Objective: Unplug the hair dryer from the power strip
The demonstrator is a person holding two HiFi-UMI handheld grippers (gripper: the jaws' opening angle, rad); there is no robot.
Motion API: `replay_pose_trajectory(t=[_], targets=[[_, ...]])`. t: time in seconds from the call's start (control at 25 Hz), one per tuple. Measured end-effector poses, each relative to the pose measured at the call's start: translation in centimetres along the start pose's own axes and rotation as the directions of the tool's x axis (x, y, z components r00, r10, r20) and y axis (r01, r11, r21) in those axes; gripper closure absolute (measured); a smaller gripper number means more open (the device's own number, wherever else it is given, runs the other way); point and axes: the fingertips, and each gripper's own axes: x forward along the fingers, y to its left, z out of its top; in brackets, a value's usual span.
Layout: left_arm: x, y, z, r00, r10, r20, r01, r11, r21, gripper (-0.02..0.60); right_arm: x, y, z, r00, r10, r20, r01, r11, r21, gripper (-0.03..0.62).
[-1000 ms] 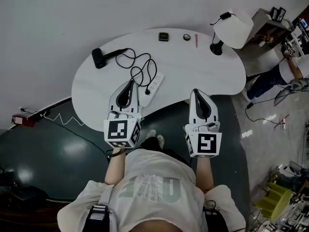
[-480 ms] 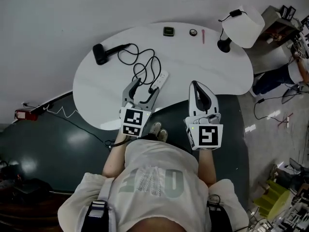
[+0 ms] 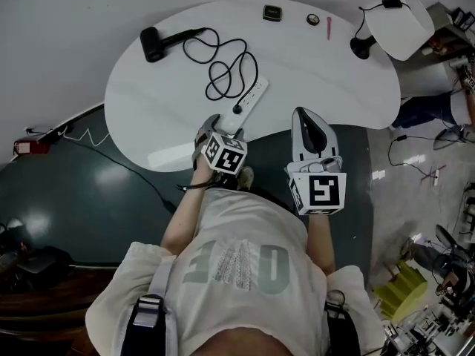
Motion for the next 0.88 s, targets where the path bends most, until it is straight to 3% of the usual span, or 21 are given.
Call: replay_pose_trajectory(t=[0.16, 0.28, 0.4, 0.48, 0.6, 0.76, 0.88], targets=[[0.4, -0.5, -0.6, 0.997, -0.072, 0.014, 0.072, 0.996, -0.053, 0.266, 1.9, 1.7, -2.0, 0.990, 0.142, -0.010, -0.142, 0.989, 0.037, 0.591], [0.1, -0.6, -0.7, 0.991, -0.105, 0.080, 0.111, 0.992, -0.065, 0.287, 3.9, 3.1, -4.3, 0.956, 0.292, -0.002, -0.290, 0.949, 0.123, 0.591], [0.2, -0.3, -0.5, 0.989, -0.100, 0.109, 0.107, 0.993, -0.054, 0.312, 5.8, 4.1, -6.3, 0.920, 0.390, -0.027, -0.383, 0.914, 0.133, 0.591], [0.2, -0.5, -0.4, 0.989, -0.101, 0.109, 0.107, 0.993, -0.055, 0.313, 6.6, 5.0, -7.7, 0.891, 0.448, -0.068, -0.440, 0.891, 0.111, 0.489], [0.3, -0.5, -0.2, 0.988, -0.104, 0.114, 0.110, 0.993, -0.048, 0.313, 7.9, 6.8, -10.2, 0.839, 0.523, -0.148, -0.520, 0.852, 0.063, 0.446], [0.1, -0.4, -0.3, 0.987, -0.107, 0.115, 0.113, 0.993, -0.045, 0.314, 10.1, 10.3, -14.3, 0.749, 0.597, -0.286, -0.618, 0.786, 0.023, 0.344], [0.0, -0.3, -0.2, 0.987, -0.107, 0.119, 0.113, 0.993, -0.044, 0.314, 12.3, 11.7, -15.1, 0.748, 0.591, -0.303, -0.622, 0.783, -0.010, 0.345]])
